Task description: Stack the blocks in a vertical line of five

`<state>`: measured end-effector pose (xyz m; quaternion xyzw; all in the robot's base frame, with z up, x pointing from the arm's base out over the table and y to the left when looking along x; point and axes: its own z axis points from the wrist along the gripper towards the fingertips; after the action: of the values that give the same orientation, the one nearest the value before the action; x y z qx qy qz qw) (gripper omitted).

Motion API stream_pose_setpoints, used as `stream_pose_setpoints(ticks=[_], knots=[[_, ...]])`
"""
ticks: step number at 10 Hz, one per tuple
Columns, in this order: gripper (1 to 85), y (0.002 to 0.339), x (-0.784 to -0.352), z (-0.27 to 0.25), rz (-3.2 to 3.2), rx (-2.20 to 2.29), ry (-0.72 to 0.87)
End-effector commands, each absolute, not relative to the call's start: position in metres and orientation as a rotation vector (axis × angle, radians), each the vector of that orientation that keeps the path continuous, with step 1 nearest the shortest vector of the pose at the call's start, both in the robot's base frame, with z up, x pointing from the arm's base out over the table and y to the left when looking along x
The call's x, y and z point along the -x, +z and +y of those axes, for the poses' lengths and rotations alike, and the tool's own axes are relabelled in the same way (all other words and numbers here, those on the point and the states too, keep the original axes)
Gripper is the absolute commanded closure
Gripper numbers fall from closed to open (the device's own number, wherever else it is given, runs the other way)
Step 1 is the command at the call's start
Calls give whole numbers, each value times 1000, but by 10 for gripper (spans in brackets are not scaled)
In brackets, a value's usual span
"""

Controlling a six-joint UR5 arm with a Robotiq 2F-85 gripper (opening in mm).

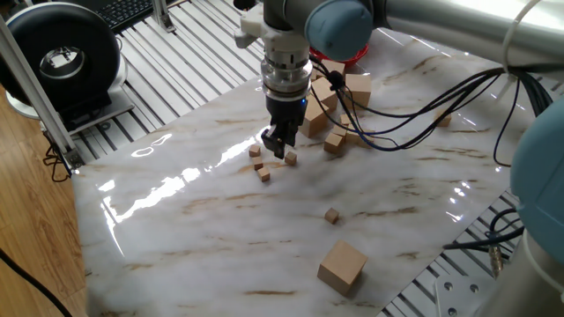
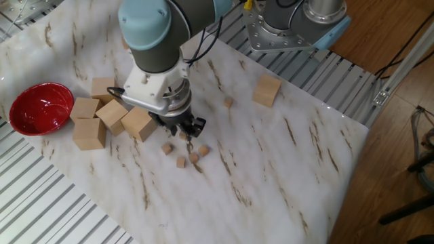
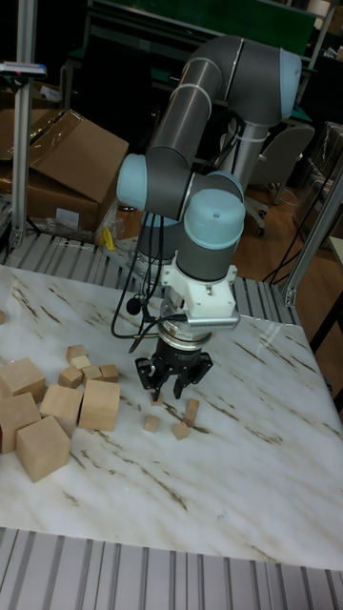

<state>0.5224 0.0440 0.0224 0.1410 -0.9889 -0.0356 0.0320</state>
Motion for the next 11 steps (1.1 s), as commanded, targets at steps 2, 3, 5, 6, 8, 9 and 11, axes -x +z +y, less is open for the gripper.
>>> stream_pose_setpoints(ticks=[2, 3, 5, 6, 8, 9, 11], knots=[[493, 16, -518, 48, -3033, -458, -141], [493, 16, -517, 33, -3010, -538, -64], [477, 18, -514, 7, -2952, -657, 79], [470, 18, -511, 7, -2943, -654, 76], [470, 17, -513, 13, -2963, -633, 42], [470, 17, -514, 14, -2965, -631, 38], [470, 14, -515, 13, -2966, -650, 46]])
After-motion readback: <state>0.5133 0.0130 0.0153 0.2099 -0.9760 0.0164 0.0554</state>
